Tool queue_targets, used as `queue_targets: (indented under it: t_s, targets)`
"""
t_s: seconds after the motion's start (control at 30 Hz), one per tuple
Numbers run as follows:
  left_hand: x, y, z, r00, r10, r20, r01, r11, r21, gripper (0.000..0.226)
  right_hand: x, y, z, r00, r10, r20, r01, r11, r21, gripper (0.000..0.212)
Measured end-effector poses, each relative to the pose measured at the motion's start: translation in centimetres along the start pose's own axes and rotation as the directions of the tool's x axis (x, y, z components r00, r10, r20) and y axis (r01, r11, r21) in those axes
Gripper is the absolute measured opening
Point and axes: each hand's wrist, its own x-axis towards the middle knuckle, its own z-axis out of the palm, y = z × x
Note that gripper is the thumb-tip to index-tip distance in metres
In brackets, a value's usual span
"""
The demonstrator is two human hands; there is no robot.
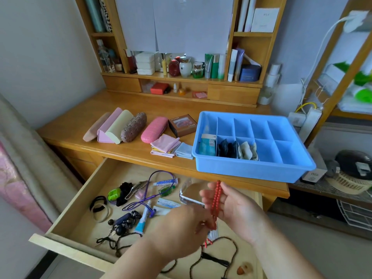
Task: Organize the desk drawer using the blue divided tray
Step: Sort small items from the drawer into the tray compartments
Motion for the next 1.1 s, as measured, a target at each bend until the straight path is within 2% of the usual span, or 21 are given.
queue_targets:
  t_s: [0.07, 0.1, 0.17, 0.2, 0.23, 0.3, 0.33, 0.4, 0.47, 0.5, 0.57, 0.6, 0.67, 0.7, 0.73, 0.77, 0.83, 0.9, 1.0, 1.03, 1.1]
  targets:
    - [1.0, 1.6, -0.5, 0.995, 0.078, -0.068, -0.076, 0.997, 0.024, 0.021, -0.3, 0.1, 0.7, 0.998, 0.057, 0.003, -0.055, 0.976, -0.211, 0.038]
    - [1.6, 1.9, -0.8, 0.988, 0.051, -0.148, -0.053, 0.999, -0.007, 0.019, -0.5, 0.2, 0.9, 0.996, 0.089, 0.011, -0.084, 0.966, -0.245, 0.041]
    - [2.8, 1.3, -1.3, 0.962, -0.147, -0.231, 0.106, 0.978, -0.179, 0.009, -1.0, 0.0, 0.8, 0.988, 0.144, 0.048, -0.130, 0.966, -0.223, 0.043]
    - [3.2, 0.5, -1.3, 0.939, -0.285, -0.190, 0.209, 0.917, -0.341, 0.010, -1.3, -0.2, 0.6, 0.986, 0.153, 0.070, -0.137, 0.972, -0.191, 0.041]
    - [3.3, -0.6, -1.1, 0.908, -0.406, -0.105, 0.301, 0.806, -0.510, 0.009, -1.6, -0.5, 0.3, 0.984, 0.148, 0.097, -0.135, 0.982, -0.129, 0.037]
    - [2.7, -2.8, -0.3, 0.819, -0.566, 0.097, 0.422, 0.479, -0.770, 0.010, -1.9, -1.0, -0.3, 0.987, 0.106, 0.122, -0.116, 0.990, 0.076, 0.035]
    - [2.2, -3.8, 0.3, 0.772, -0.611, 0.176, 0.417, 0.277, -0.866, 0.015, -1.9, -1.1, -0.5, 0.990, 0.088, 0.114, -0.106, 0.981, 0.162, 0.033]
    - [1.1, -5.2, 1.6, 0.707, -0.647, 0.284, 0.277, -0.116, -0.954, 0.027, -2.0, -1.2, -1.0, 0.995, 0.067, 0.081, -0.085, 0.963, 0.254, 0.023]
    - [0.4, -5.3, 2.8, 0.709, -0.623, 0.329, 0.156, -0.317, -0.936, 0.028, -1.8, -0.8, -1.1, 0.996, 0.065, 0.058, -0.079, 0.949, 0.305, 0.021]
    - [0.3, -5.0, 3.2, 0.727, -0.605, 0.324, 0.139, -0.333, -0.933, 0.025, -1.7, -0.5, -1.0, 0.997, 0.058, 0.041, -0.069, 0.939, 0.338, 0.019]
    - [0.3, -3.8, 3.9, 0.757, -0.593, 0.273, 0.154, -0.245, -0.957, 0.022, -1.3, 0.1, -0.9, 0.999, 0.035, -0.028, -0.021, 0.920, 0.390, 0.013]
    - [0.2, -3.3, 4.0, 0.763, -0.612, 0.208, 0.186, -0.101, -0.977, 0.025, -1.2, 0.2, -0.8, 0.997, 0.017, -0.070, 0.012, 0.915, 0.404, 0.008]
    - [0.0, -2.5, 3.7, 0.810, -0.585, -0.035, 0.301, 0.465, -0.832, 0.025, -0.9, 0.2, -0.8, 0.992, -0.018, -0.124, 0.068, 0.907, 0.417, 0.011]
    - [-0.1, -2.0, 3.3, 0.873, -0.465, -0.149, 0.290, 0.740, -0.607, 0.024, -0.8, 0.2, -0.9, 0.991, -0.031, -0.130, 0.081, 0.911, 0.405, 0.018]
    - [-0.1, -1.4, 2.9, 0.939, -0.284, -0.193, 0.202, 0.911, -0.359, 0.023, -0.7, 0.2, -0.8, 0.992, -0.038, -0.123, 0.081, 0.926, 0.368, 0.026]
    - [-0.1, -0.6, 2.5, 0.976, -0.112, -0.187, 0.080, 0.982, -0.170, 0.021, -0.6, 0.1, -0.5, 0.994, -0.036, -0.107, 0.068, 0.950, 0.305, 0.031]
    - [0.5, 0.9, 1.7, 0.983, 0.076, -0.169, -0.077, 0.997, 0.003, 0.016, -0.7, 0.1, 0.1, 0.997, -0.021, -0.072, 0.027, 0.996, 0.084, 0.032]
    - [1.3, 1.6, 0.9, 0.968, 0.096, -0.231, -0.088, 0.995, 0.047, 0.016, -1.1, 0.1, 0.7, 1.000, -0.007, -0.024, 0.003, 0.986, -0.165, 0.032]
    - [2.8, 1.4, 0.0, 0.941, -0.115, -0.319, 0.076, 0.988, -0.134, 0.019, -1.7, -0.4, 0.7, 0.995, 0.075, 0.066, -0.046, 0.930, -0.364, 0.036]
    - [3.1, 1.2, -0.3, 0.935, -0.229, -0.272, 0.160, 0.954, -0.254, 0.022, -1.9, -0.7, 0.5, 0.991, 0.101, 0.084, -0.060, 0.920, -0.388, 0.032]
    - [3.5, 0.7, -0.6, 0.925, -0.379, -0.011, 0.324, 0.804, -0.499, 0.020, -2.1, -1.1, 0.1, 0.986, 0.126, 0.110, -0.081, 0.934, -0.347, 0.020]
